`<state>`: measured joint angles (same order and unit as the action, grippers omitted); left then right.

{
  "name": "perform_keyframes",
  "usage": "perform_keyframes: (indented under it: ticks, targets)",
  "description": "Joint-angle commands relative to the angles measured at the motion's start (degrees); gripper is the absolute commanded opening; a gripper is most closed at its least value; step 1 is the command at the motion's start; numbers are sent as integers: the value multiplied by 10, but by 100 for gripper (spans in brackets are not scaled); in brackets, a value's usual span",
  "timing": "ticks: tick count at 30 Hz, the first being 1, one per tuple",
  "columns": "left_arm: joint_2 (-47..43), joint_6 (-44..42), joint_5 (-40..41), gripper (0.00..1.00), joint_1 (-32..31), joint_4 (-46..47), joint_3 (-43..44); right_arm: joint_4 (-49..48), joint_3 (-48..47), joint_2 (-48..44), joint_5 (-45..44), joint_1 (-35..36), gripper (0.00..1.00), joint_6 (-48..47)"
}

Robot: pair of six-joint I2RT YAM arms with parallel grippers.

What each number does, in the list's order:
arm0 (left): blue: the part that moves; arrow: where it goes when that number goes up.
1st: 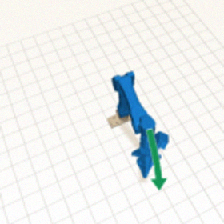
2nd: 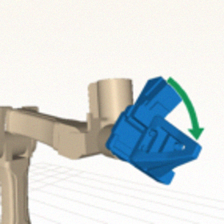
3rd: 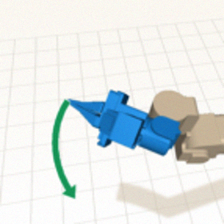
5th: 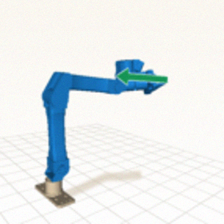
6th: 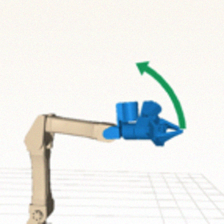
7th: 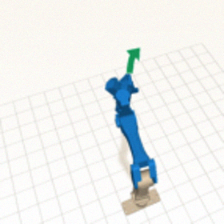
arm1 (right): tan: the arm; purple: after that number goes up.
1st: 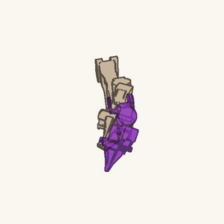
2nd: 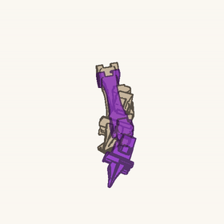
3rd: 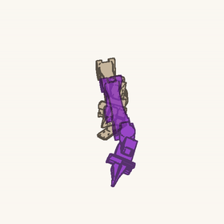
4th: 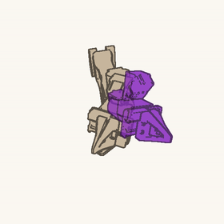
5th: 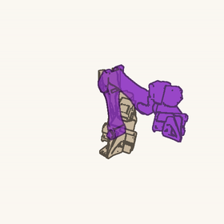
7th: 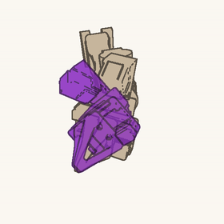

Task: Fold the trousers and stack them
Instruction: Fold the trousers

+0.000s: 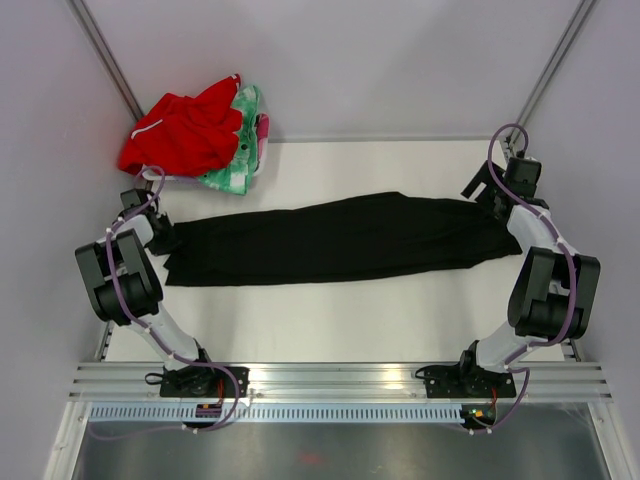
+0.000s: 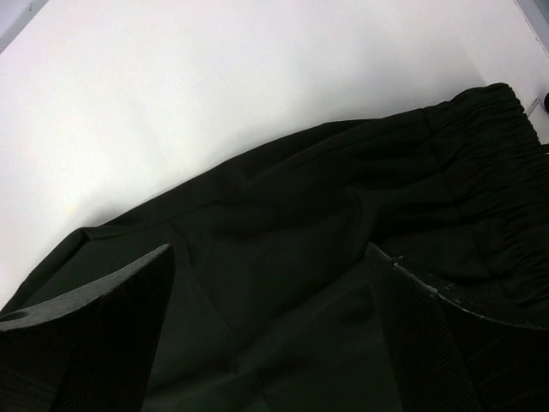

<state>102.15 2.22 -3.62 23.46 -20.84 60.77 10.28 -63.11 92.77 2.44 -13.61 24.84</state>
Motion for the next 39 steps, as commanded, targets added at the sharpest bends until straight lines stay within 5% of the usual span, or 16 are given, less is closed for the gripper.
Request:
perform_keyframes:
  ticks: [1,8,14,23,31,39]
  targets:
    - [32,-19,-3,2,-6,-48,-18,-19,6,-36,12,15,97,-17]
    - [-6,-8,15,2,-9,-61,-7,-1,-11,-58,10,107,97,-60]
    - [-163,59,-53,2,-24,-62,3,-13,3,-73,49,221,98,-47]
    - [-304,145,-9,2,-219,-136,55,-13,37,-89,57,275,98,-18]
    - [-218,320,143,2,-518,-140,152,59,-7,-72,-92,202,98,4]
    - [-18,459,209,2,-630,-134,326,81,-100,-30,-73,76,98,-10]
